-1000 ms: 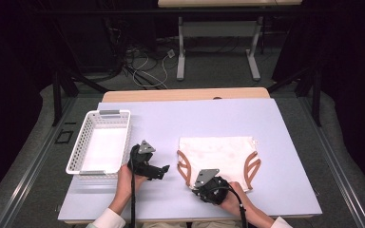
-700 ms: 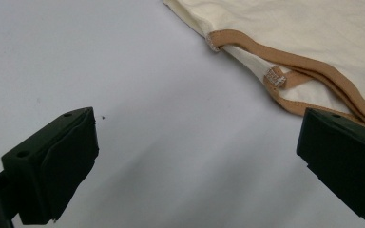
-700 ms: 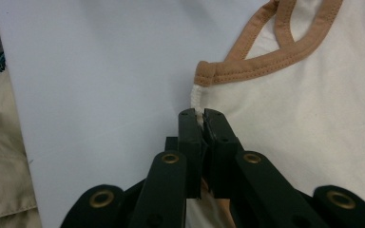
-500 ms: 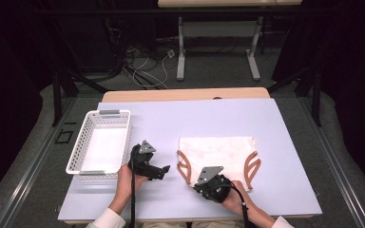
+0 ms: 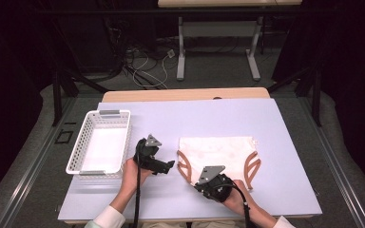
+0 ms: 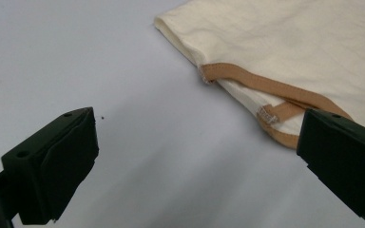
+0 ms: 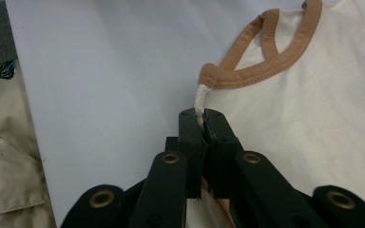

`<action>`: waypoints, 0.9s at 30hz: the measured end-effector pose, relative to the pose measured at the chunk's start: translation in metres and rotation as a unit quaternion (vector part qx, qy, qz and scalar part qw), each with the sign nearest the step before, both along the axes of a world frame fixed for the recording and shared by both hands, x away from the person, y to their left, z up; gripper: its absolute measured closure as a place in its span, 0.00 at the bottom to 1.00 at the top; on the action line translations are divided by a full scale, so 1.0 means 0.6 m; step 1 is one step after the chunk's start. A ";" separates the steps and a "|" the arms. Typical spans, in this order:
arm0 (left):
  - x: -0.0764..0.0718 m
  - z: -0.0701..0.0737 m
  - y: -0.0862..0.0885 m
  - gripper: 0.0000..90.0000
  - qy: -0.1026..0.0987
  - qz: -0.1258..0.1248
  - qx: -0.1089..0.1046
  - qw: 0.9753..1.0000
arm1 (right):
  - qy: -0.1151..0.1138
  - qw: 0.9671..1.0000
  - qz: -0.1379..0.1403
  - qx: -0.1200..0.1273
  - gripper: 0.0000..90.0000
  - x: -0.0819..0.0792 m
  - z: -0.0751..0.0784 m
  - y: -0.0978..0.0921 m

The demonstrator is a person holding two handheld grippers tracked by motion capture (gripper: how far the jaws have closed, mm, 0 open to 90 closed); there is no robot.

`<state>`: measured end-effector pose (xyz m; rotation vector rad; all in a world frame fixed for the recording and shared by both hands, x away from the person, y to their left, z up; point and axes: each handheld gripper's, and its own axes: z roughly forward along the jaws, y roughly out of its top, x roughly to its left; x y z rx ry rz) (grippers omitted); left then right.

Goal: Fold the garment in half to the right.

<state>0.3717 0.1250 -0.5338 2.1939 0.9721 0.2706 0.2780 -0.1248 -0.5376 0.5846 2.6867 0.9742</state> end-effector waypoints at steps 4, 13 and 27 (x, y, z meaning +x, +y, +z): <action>0.012 0.006 -0.006 0.00 -0.001 0.006 -0.004 1.000 | -0.001 1.000 0.000 -0.001 0.97 -0.001 -0.001 0.001; 0.046 0.012 -0.034 0.00 0.012 -0.002 -0.002 1.000 | -0.002 1.000 0.002 -0.004 0.97 -0.002 -0.001 0.002; 0.102 0.006 -0.080 0.18 0.007 0.011 0.004 1.000 | -0.001 1.000 0.007 -0.011 0.96 -0.002 -0.005 0.004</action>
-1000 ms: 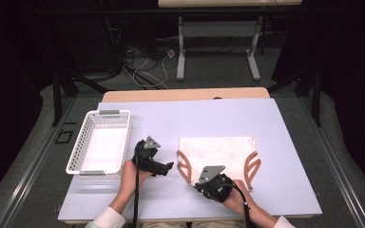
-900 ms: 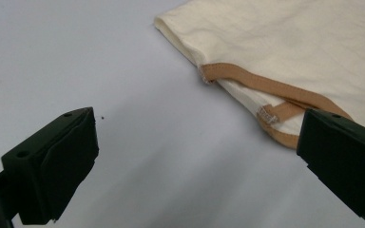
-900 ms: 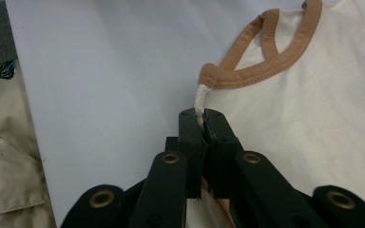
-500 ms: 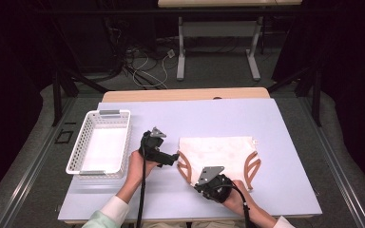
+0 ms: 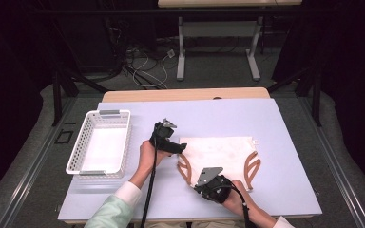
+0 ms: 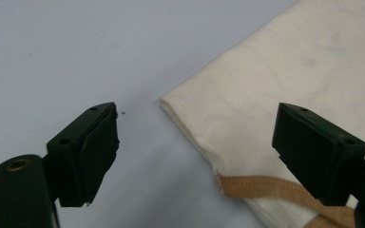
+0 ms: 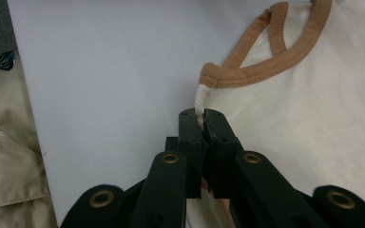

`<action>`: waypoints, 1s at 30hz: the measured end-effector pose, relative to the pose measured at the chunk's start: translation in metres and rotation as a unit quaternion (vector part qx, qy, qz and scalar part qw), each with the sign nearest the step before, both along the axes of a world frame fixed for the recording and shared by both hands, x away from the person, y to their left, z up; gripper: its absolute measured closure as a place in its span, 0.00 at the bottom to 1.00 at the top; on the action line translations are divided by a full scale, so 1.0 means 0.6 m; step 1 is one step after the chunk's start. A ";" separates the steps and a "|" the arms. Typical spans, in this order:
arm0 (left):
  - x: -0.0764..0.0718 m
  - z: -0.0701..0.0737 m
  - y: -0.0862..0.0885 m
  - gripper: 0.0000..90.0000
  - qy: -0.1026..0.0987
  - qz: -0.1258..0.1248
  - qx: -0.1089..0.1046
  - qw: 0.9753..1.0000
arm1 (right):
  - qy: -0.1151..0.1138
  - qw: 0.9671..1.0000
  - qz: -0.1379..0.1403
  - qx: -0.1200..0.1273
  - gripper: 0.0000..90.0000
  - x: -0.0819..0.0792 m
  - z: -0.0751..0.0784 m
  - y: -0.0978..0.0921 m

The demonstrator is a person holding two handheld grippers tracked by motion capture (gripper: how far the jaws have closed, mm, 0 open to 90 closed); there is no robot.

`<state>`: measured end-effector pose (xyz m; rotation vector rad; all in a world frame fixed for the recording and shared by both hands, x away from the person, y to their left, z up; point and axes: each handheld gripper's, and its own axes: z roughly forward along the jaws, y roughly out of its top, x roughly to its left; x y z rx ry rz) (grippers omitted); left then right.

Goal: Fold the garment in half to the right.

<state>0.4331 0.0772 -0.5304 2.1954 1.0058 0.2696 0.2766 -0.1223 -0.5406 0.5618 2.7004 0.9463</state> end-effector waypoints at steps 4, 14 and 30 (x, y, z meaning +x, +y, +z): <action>0.017 -0.004 -0.006 0.28 0.017 -0.011 0.010 1.000 | 0.000 1.000 0.000 0.000 0.96 0.000 0.000 0.000; 0.036 -0.025 -0.019 0.50 0.030 -0.005 0.014 0.999 | 0.000 1.000 0.001 -0.001 0.96 0.000 -0.001 0.001; 0.042 -0.037 -0.021 0.58 0.018 0.004 0.012 1.000 | -0.002 1.000 0.004 -0.003 0.96 0.000 -0.002 0.002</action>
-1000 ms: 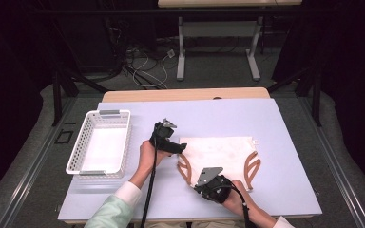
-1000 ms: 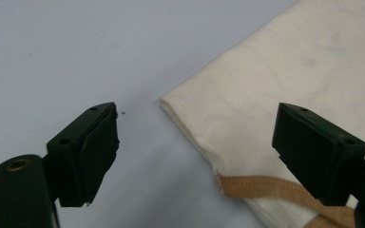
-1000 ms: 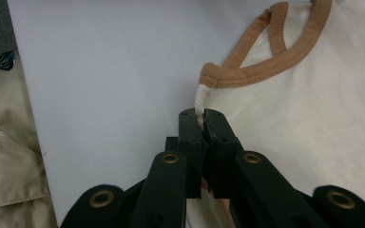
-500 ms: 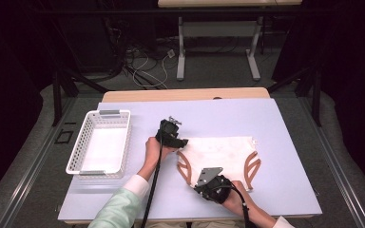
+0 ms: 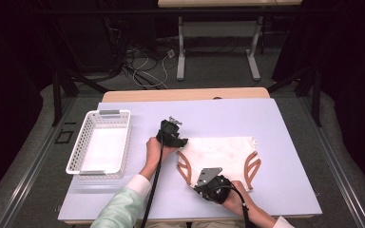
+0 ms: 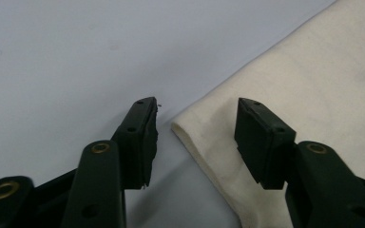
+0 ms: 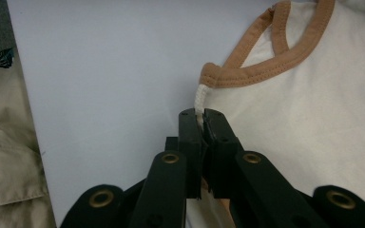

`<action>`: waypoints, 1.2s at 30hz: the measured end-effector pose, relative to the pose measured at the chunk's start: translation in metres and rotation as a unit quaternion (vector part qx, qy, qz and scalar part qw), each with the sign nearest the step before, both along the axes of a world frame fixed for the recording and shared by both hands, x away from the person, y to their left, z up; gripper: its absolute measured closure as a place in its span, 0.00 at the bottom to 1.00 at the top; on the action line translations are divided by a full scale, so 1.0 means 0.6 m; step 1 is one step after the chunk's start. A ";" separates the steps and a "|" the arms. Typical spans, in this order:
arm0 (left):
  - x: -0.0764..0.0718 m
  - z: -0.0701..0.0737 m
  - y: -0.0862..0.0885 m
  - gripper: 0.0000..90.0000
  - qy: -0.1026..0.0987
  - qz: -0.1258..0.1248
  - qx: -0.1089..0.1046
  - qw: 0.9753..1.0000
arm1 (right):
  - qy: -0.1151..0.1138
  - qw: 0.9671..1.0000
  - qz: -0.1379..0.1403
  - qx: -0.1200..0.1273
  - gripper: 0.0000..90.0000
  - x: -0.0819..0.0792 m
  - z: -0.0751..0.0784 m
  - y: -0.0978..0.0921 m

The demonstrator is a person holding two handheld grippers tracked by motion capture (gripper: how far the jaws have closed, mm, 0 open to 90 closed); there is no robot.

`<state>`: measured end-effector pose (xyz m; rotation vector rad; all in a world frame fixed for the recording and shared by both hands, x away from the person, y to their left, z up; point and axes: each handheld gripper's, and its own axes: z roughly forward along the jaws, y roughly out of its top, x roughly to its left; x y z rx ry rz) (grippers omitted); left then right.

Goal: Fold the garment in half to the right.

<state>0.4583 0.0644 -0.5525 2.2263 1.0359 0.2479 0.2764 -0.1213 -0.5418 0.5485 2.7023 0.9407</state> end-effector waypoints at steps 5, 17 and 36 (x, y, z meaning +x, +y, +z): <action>-0.004 0.002 -0.001 0.74 0.008 -0.014 -0.001 1.000 | -0.001 1.000 0.000 0.000 0.96 -0.001 0.000 0.000; -0.009 0.002 0.002 0.96 0.021 -0.018 -0.014 1.000 | -0.007 1.000 -0.001 0.004 0.97 -0.003 0.005 0.000; -0.008 0.031 0.016 0.97 0.014 -0.020 0.001 1.000 | -0.010 0.998 -0.011 0.056 0.97 0.000 0.033 -0.010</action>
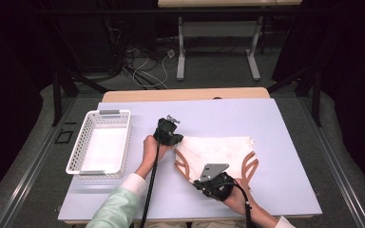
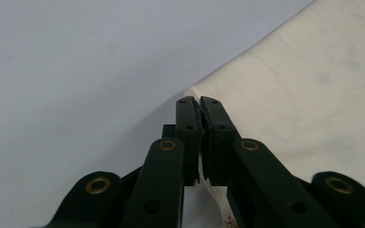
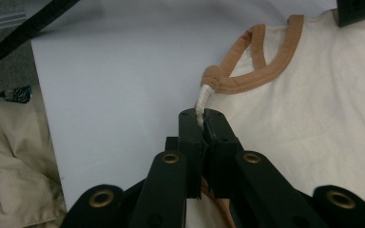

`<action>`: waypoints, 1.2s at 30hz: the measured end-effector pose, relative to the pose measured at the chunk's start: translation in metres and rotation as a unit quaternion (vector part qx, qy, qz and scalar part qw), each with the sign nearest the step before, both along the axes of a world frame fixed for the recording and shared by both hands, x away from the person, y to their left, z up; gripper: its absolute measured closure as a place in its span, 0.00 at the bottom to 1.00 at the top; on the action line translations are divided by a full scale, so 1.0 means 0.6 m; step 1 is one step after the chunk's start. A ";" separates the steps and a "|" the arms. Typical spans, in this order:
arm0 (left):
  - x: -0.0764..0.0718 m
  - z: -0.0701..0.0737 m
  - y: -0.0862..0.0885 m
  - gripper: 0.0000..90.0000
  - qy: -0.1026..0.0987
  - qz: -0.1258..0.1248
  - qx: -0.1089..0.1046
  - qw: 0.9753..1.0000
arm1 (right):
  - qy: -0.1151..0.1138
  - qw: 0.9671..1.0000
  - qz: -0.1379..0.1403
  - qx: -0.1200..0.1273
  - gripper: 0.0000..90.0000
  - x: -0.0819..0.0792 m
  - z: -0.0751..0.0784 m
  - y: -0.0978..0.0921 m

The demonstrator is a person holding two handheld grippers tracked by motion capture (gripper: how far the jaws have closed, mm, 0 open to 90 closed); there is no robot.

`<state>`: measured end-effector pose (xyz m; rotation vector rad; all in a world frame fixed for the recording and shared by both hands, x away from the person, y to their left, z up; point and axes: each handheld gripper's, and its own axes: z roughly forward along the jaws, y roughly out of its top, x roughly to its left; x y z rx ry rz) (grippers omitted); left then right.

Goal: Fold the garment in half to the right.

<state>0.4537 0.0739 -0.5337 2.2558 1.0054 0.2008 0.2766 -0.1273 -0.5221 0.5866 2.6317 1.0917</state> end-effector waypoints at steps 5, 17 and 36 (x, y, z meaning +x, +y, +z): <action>0.001 0.007 0.005 0.97 -0.004 0.000 0.001 1.000 | -0.001 1.000 -0.004 0.008 0.97 0.000 0.008 -0.003; 0.000 0.030 0.014 0.97 -0.012 -0.001 0.009 1.000 | -0.004 0.999 -0.007 0.031 0.97 0.002 0.021 -0.003; 0.002 0.063 0.032 0.97 -0.014 -0.005 0.038 0.999 | -0.009 0.999 -0.003 0.051 0.96 0.005 0.041 0.012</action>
